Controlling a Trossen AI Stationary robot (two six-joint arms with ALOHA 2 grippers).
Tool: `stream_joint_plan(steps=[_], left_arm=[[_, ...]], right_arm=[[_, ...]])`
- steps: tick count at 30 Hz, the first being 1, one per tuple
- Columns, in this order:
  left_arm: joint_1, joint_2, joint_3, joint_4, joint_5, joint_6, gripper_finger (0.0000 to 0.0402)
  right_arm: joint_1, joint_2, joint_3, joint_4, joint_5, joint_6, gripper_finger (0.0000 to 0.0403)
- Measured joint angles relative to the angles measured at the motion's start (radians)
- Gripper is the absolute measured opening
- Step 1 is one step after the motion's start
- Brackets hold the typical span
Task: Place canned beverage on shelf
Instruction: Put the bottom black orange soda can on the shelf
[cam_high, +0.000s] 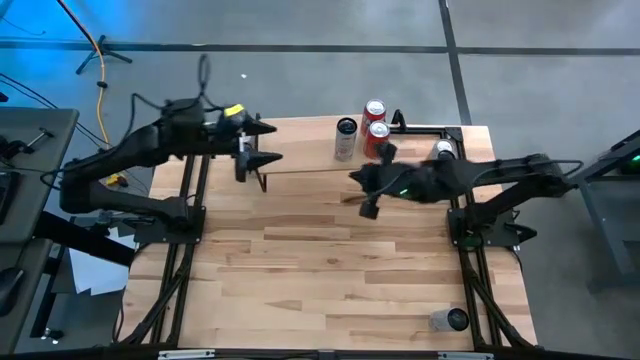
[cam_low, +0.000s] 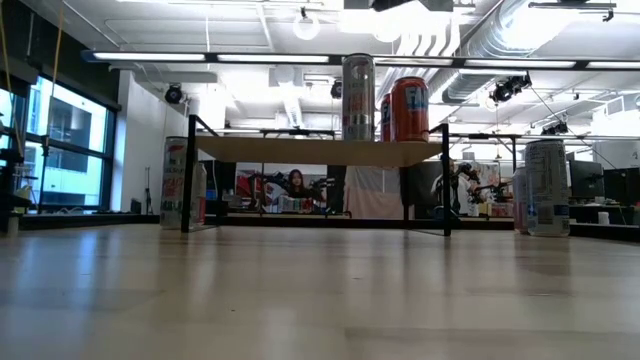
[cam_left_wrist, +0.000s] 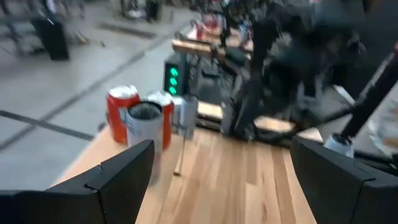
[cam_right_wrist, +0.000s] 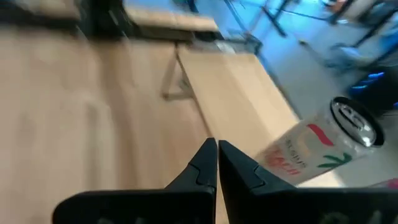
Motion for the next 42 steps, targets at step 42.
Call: stream_joint_plan(steps=[42], left_arm=[[-0.060, -0.047, -0.001, -0.188, -0.151, -0.122, 0.0337]], right_arm=[[-0.086, 0.557, 0.246, -0.322, 0.667, -0.080, 0.0000]])
